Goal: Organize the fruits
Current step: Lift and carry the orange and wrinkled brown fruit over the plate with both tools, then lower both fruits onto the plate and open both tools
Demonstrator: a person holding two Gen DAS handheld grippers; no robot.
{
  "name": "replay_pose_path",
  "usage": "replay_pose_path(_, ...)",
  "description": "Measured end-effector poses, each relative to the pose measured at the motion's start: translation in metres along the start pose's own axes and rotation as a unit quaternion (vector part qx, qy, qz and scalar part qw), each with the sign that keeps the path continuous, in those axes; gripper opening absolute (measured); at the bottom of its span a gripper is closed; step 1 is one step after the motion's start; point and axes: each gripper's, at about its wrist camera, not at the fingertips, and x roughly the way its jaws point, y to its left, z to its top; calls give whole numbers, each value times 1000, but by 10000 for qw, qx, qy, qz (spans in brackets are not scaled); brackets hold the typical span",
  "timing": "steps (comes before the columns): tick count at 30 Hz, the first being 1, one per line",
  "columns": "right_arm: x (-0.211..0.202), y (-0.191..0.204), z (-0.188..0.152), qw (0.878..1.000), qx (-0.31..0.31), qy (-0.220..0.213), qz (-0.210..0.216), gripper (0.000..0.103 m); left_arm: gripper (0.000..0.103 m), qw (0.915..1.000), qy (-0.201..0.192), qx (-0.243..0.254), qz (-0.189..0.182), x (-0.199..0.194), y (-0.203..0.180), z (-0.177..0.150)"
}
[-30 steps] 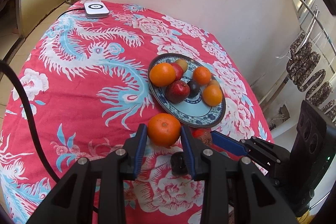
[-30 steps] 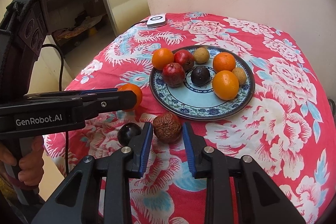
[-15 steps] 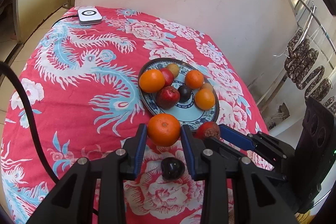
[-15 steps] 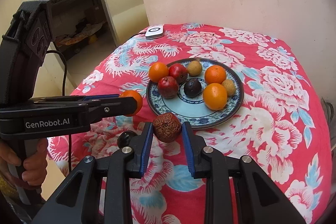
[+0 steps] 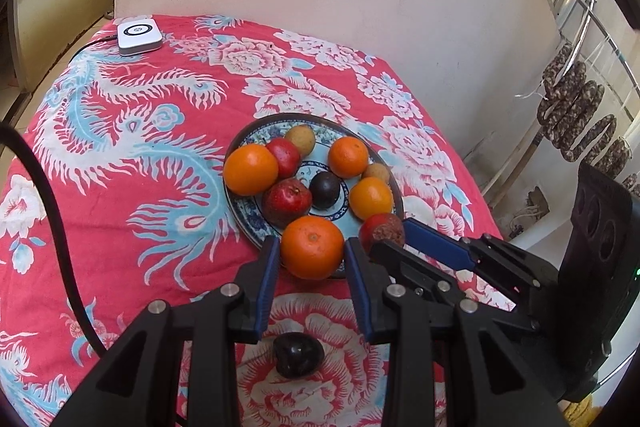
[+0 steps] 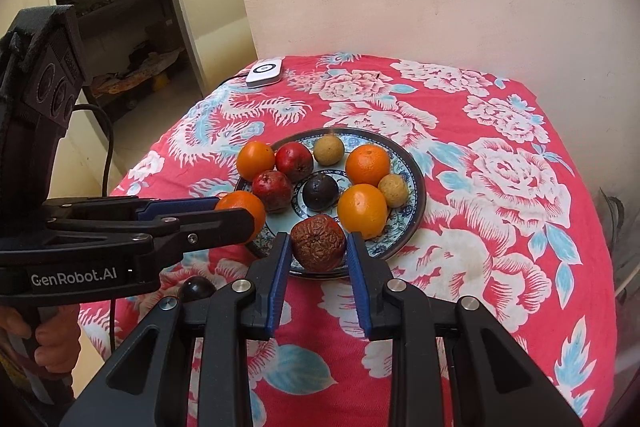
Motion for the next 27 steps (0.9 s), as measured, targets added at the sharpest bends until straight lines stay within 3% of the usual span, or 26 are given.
replay_pose_path(19, 17, -1, 0, 9998, -100, 189, 22, 30, 35, 10000, -1, 22, -24, 8, -5, 4)
replay_pose_path(27, 13, -2, 2, 9998, -68, 147, -90, 39, 40, 9999, -37, 100, 27, 2, -8, 2)
